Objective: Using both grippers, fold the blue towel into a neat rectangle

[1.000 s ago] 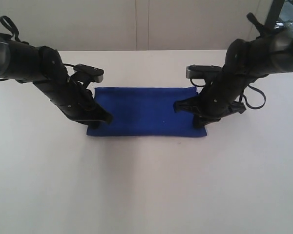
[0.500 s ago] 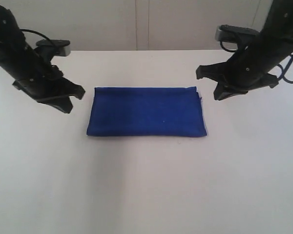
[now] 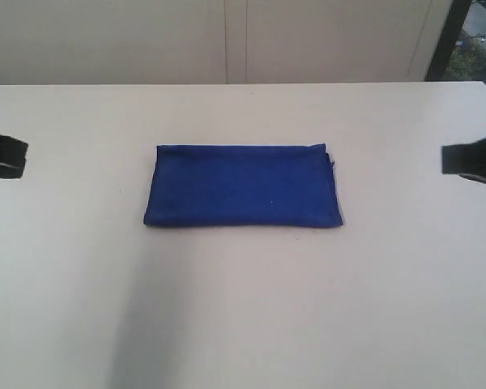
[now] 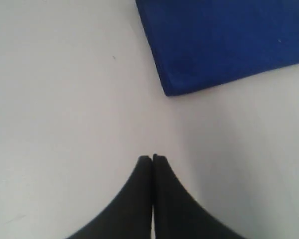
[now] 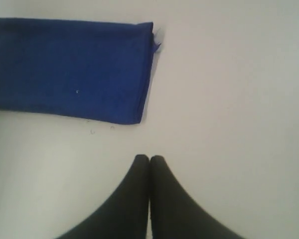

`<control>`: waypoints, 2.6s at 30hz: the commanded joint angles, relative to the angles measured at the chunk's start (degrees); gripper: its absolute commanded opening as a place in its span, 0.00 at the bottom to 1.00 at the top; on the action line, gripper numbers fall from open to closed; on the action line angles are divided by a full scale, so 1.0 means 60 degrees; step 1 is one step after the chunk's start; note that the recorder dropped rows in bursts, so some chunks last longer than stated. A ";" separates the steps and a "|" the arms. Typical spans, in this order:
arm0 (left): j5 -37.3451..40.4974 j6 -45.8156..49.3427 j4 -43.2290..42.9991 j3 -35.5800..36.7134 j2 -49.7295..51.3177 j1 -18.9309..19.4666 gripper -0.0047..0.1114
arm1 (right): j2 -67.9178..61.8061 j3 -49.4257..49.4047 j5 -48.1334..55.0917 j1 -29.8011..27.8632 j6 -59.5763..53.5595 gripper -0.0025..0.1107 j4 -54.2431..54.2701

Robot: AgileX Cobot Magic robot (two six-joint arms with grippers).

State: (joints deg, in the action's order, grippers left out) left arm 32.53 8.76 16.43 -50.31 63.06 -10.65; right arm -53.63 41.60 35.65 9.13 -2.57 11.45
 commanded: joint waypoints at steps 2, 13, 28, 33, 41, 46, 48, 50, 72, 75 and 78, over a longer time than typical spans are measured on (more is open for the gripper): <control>-0.0295 0.0105 0.0117 0.1412 -0.2446 0.0033 0.04 | 0.2887 -0.1262 -0.0311 -0.0069 -0.0521 0.02 -0.0200; 0.0927 0.0219 -0.0133 0.2587 -0.4985 0.0033 0.04 | 0.6170 -0.3062 -0.1033 -0.0069 -0.1029 0.02 -0.0778; 0.0861 0.0281 -0.0133 0.2587 -0.5060 0.0033 0.04 | 0.6594 -0.3062 -0.0876 -0.0069 -0.1029 0.02 -0.0778; 0.0861 0.0281 -0.0133 0.2587 -0.5060 0.0033 0.04 | 0.6965 -0.3062 -0.0964 -0.0069 -0.0902 0.02 -0.0853; 0.0841 0.0281 -0.0133 0.2587 -0.5060 0.0033 0.04 | 0.7397 -0.3062 -0.0964 -0.0069 0.0281 0.02 -0.1280; 0.0841 0.0281 -0.0133 0.2587 -0.5060 0.0033 0.04 | 0.8617 -0.3863 -0.1265 -0.0069 0.0281 0.02 -0.1280; 0.0841 0.0281 -0.0133 0.2587 -0.5060 0.0033 0.04 | 0.8938 -0.4274 -0.1265 -0.0069 0.0281 0.02 -0.1280; 0.0841 0.0281 -0.0133 0.2587 -0.5060 0.0033 0.04 | 0.8938 -0.4719 -0.1265 -0.0069 0.0281 0.02 -0.1280; 0.0774 0.0281 -0.0133 0.2587 -0.5060 0.0033 0.04 | 0.8938 -0.6934 -0.2627 -0.0105 0.0299 0.02 -0.1618; 0.0774 0.0281 -0.0133 0.2587 -0.5060 0.0033 0.04 | 0.8938 -0.6934 -0.2627 -0.0250 0.0299 0.02 -0.1635; 0.0774 0.0281 -0.0133 0.2587 -0.5060 0.0033 0.04 | 0.8938 -0.6934 -0.2627 -0.0513 0.0299 0.02 -0.1635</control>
State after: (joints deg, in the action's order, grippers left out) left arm 36.90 10.15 15.20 -35.05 33.09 -10.65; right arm -0.28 0.33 20.84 7.38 -1.02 2.32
